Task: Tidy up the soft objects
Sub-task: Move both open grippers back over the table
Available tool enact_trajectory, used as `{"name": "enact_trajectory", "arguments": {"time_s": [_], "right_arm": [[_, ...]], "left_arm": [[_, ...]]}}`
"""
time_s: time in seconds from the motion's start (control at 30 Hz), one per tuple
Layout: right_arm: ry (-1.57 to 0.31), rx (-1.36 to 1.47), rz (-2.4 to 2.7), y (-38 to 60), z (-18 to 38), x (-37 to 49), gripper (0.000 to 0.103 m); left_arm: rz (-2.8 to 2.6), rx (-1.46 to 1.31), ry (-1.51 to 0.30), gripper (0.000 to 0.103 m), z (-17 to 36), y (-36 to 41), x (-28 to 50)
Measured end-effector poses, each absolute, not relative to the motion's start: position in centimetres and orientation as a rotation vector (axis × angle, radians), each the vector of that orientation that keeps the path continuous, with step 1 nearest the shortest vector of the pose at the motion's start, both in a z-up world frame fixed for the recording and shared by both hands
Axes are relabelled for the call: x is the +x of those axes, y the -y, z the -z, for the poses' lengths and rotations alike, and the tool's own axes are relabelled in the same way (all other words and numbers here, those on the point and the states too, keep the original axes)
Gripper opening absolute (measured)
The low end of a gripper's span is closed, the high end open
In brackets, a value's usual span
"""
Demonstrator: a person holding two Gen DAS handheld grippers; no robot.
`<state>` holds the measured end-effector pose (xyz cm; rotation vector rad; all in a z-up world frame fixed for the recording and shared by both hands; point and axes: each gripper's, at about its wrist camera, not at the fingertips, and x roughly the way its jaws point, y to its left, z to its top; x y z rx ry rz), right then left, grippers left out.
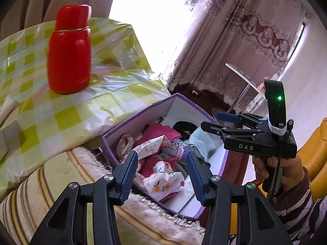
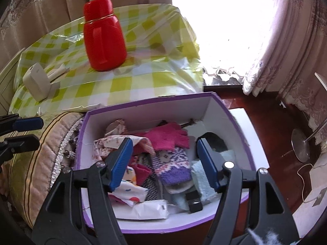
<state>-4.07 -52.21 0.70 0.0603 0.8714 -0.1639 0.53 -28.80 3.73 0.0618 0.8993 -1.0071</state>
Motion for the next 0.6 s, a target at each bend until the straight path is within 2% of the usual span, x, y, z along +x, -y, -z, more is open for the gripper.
{"name": "enact_trajectory", "arguments": {"time_s": [0.6], "right_arm": [[-0.891,-0.052,-0.018,43.6,-0.3,1.0,0.069]], "left_arm": [[0.803,-0.102,-0.873,0.051,-3.5,17.6,3.2]]}}
